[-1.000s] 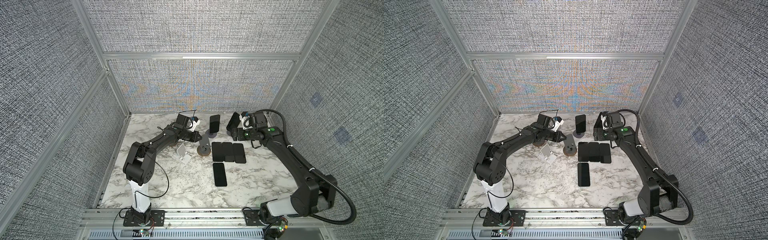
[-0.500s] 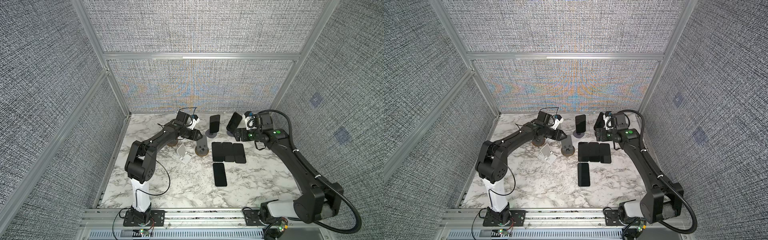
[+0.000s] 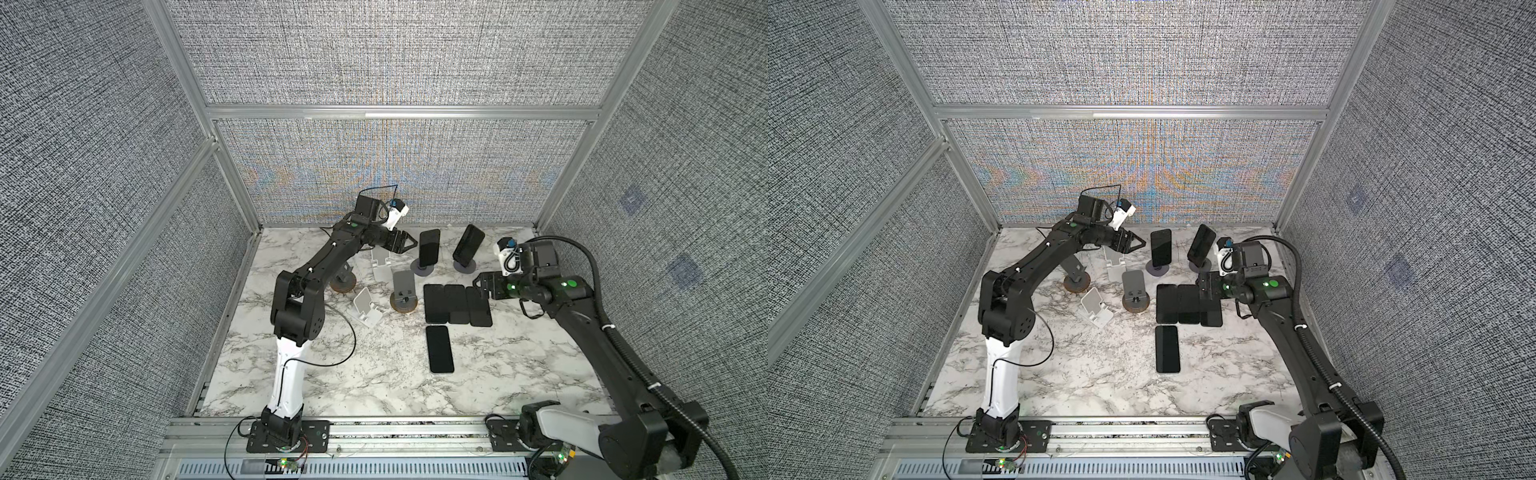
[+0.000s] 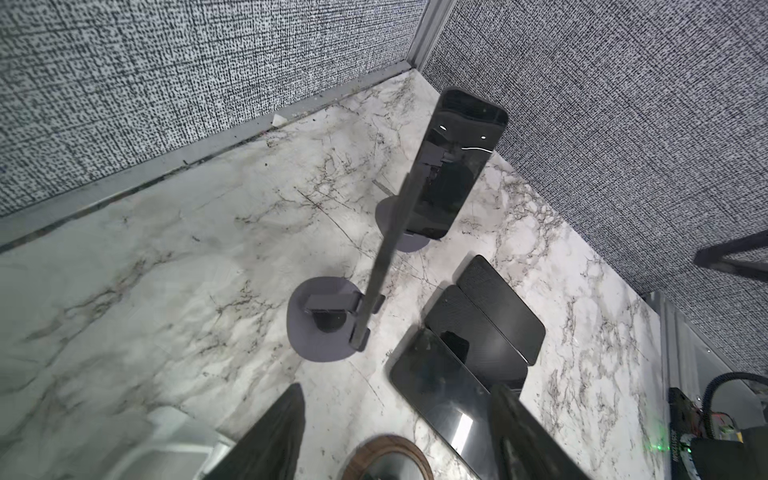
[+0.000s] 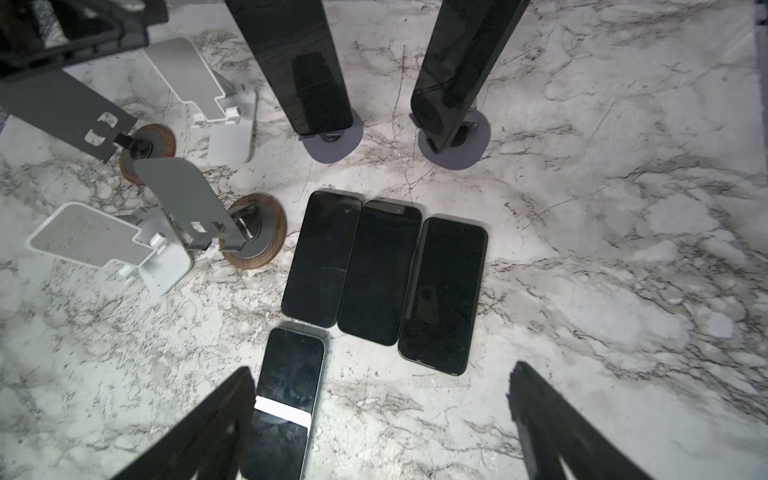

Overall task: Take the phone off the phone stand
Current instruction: 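Raise the right gripper away while the left arm reaches to a far stand, then grasp the black phone on the far purple-based stand with the left gripper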

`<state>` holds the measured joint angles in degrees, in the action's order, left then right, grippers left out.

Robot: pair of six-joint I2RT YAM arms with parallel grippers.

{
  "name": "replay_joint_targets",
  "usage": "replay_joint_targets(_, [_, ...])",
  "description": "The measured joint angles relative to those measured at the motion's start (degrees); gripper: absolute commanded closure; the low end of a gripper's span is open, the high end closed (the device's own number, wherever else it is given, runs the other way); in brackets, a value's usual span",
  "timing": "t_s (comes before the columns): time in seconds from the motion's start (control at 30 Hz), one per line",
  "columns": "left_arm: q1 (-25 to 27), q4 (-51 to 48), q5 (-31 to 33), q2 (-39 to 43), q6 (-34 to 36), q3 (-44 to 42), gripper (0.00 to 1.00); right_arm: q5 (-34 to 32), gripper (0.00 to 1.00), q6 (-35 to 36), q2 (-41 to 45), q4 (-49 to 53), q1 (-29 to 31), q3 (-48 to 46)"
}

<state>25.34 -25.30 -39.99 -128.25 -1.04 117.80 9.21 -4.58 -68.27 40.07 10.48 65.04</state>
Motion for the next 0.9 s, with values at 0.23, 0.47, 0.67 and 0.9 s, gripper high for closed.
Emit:
replay_joint_targets(0.23, [0.15,4.02,-5.62,-5.38,0.28,4.83,0.26,1.18,0.1,0.42,2.89,0.63,-0.04,-2.05])
replay_joint_targets(0.47, [0.35,10.36,-8.7,-9.68,-3.17,6.58,0.27,1.27,0.1,0.57,3.45,0.92,-0.04,-2.45])
replay_joint_targets(0.67, [1.27,15.08,-9.55,-11.04,-5.07,6.8,0.39,1.07,0.1,0.59,4.15,1.68,-0.04,-2.99])
replay_joint_targets(0.9, [1.2,19.17,-10.19,-12.87,-7.8,7.48,0.54,0.96,0.1,0.59,4.66,1.86,-0.04,-3.26])
